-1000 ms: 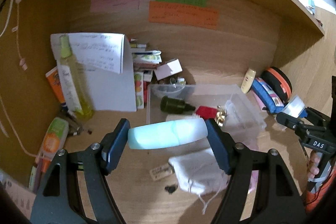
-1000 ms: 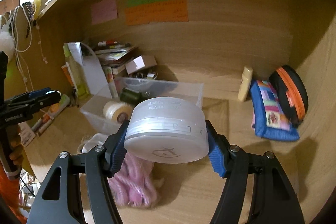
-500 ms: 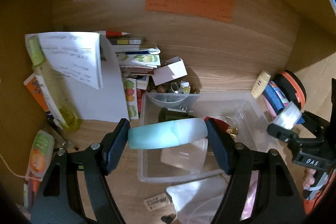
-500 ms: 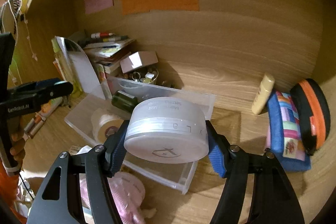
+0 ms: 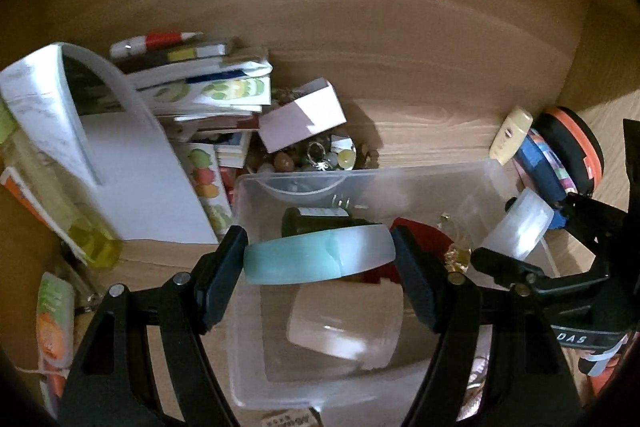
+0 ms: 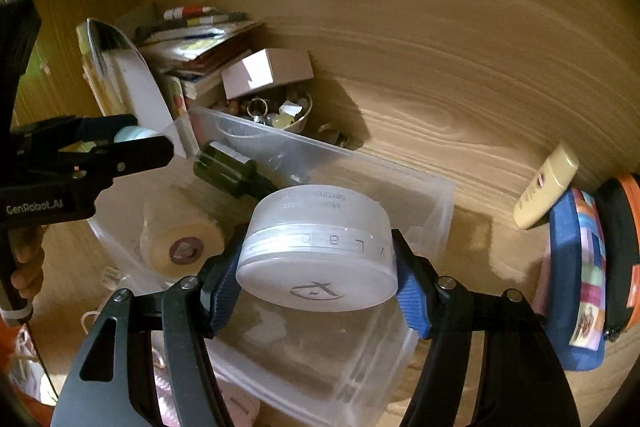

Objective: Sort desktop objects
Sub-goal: 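Carry the blue tube into the clear bin while the right tool drops the white container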

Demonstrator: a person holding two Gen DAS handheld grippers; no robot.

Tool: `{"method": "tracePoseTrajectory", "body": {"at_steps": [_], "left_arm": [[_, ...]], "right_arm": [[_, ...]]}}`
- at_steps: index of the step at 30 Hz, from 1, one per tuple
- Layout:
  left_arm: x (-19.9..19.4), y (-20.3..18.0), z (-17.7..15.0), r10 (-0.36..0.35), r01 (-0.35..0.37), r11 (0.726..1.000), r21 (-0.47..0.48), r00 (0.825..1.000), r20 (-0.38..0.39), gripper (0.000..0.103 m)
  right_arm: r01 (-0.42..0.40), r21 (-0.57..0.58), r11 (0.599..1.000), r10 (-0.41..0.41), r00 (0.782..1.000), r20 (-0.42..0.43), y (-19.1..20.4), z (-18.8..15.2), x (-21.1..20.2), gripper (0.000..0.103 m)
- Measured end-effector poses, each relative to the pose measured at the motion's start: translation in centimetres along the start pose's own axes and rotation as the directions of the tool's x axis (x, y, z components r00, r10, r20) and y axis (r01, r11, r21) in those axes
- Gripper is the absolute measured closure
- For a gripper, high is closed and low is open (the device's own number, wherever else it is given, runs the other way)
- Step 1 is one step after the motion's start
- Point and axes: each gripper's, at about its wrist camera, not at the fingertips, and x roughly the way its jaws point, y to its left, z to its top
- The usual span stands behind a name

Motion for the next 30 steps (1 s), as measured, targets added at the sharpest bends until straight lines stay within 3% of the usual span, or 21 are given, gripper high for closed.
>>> {"method": "tracePoseTrajectory", "body": {"at_steps": [16,23,30], "left_arm": [[3.8,-1.6,0.6,0.005,0.000,0.998,0.057,0.997,-0.081,0.030],[5.0,-2.5,0.7,0.008,-0.001,0.997,0.073,0.995,-0.098,0.030],[4.6,-2.9,0.7,0.018,-0.011,0.996,0.089,0.996,-0.085,0.030]], "right_arm": [[0.056,-0.113,0.992,-0.068,0.992,-0.108,1.1,-0.2,3.1,0.040],[0.118,-0.168,0.979,-0.130,0.990,-0.060,1.7,0.0,2.5,0.037],[0.132,-0.193,0.972,-0.140,0.990,-0.027,2.5,0.1,1.5,0.037]]}}
